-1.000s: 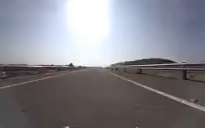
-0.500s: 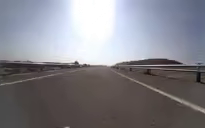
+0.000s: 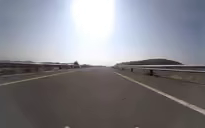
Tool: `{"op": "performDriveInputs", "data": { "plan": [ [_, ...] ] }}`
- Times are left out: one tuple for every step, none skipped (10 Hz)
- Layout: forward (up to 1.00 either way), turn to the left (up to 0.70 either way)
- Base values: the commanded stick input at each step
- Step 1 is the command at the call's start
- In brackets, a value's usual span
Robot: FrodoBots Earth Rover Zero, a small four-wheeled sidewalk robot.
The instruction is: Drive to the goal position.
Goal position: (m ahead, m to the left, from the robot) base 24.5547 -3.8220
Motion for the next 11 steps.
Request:
{"op": "performDriveInputs", "data": {
  "plan": [
    [1.00, 0.00],
    [1.00, 0.00],
    [1.00, 0.00],
    [1.00, 0.00],
    [1.00, 0.00],
    [1.00, 0.00],
    [1.00, 0.00],
    [1.00, 0.00],
    [1.00, 0.00],
    [1.00, 0.00],
    [1.00, 0.00]
  ]
}}
